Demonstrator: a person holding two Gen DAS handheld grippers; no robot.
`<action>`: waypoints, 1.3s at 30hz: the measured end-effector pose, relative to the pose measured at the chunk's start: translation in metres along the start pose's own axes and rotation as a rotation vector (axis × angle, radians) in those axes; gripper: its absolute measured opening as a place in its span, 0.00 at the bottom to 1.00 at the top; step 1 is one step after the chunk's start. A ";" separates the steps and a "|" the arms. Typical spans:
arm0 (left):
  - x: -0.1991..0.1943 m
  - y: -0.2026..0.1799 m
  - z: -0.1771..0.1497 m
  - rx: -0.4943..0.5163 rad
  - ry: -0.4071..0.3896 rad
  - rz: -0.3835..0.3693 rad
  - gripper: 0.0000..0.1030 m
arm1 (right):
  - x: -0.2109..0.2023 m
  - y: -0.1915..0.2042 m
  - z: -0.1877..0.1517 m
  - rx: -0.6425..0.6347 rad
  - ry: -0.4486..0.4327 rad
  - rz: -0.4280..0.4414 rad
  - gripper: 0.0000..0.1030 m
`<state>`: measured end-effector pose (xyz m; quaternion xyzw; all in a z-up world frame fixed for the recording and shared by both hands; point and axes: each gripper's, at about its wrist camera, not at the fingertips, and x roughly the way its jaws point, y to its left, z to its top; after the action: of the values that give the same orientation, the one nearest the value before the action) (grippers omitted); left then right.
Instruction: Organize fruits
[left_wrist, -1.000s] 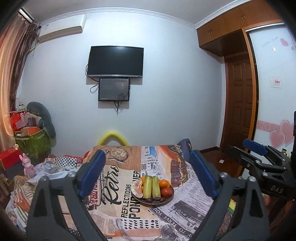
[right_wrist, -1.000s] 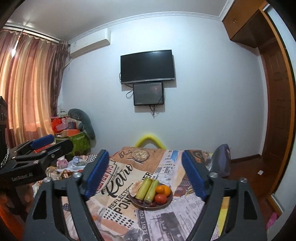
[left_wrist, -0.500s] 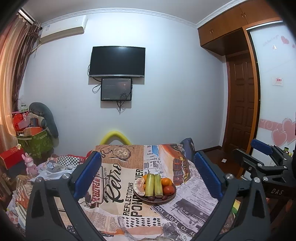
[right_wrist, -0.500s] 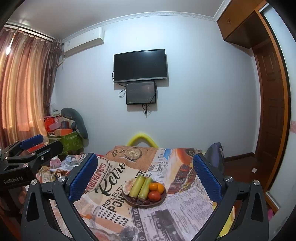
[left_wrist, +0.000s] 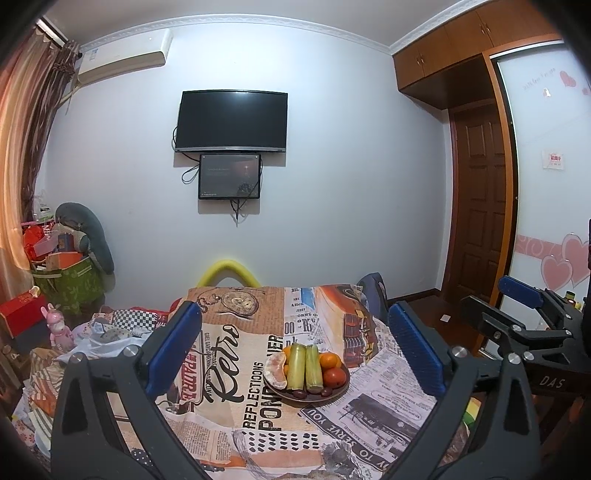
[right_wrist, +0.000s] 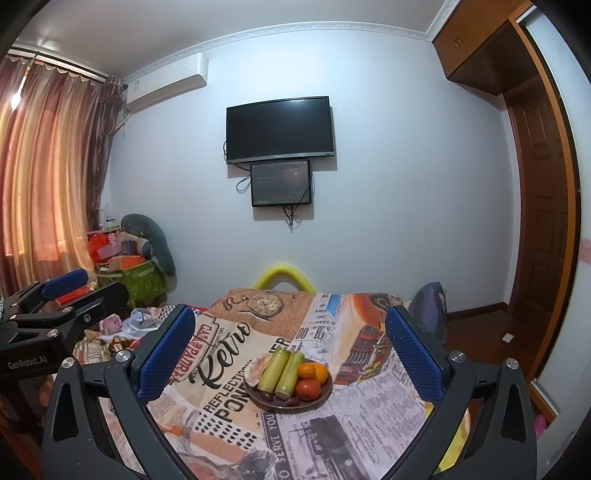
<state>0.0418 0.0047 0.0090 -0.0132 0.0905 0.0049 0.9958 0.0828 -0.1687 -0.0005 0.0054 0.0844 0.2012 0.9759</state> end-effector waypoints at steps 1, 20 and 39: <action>0.000 0.000 0.000 0.000 0.000 -0.001 1.00 | 0.000 0.000 0.000 0.001 0.000 0.000 1.00; 0.000 0.000 0.001 0.006 -0.001 -0.013 1.00 | -0.001 0.000 0.003 -0.002 -0.005 0.003 1.00; 0.001 0.001 0.001 0.012 0.008 -0.037 1.00 | 0.001 -0.004 0.005 -0.004 -0.010 -0.010 1.00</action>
<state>0.0425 0.0053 0.0096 -0.0091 0.0945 -0.0141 0.9954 0.0864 -0.1718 0.0036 0.0039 0.0790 0.1965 0.9773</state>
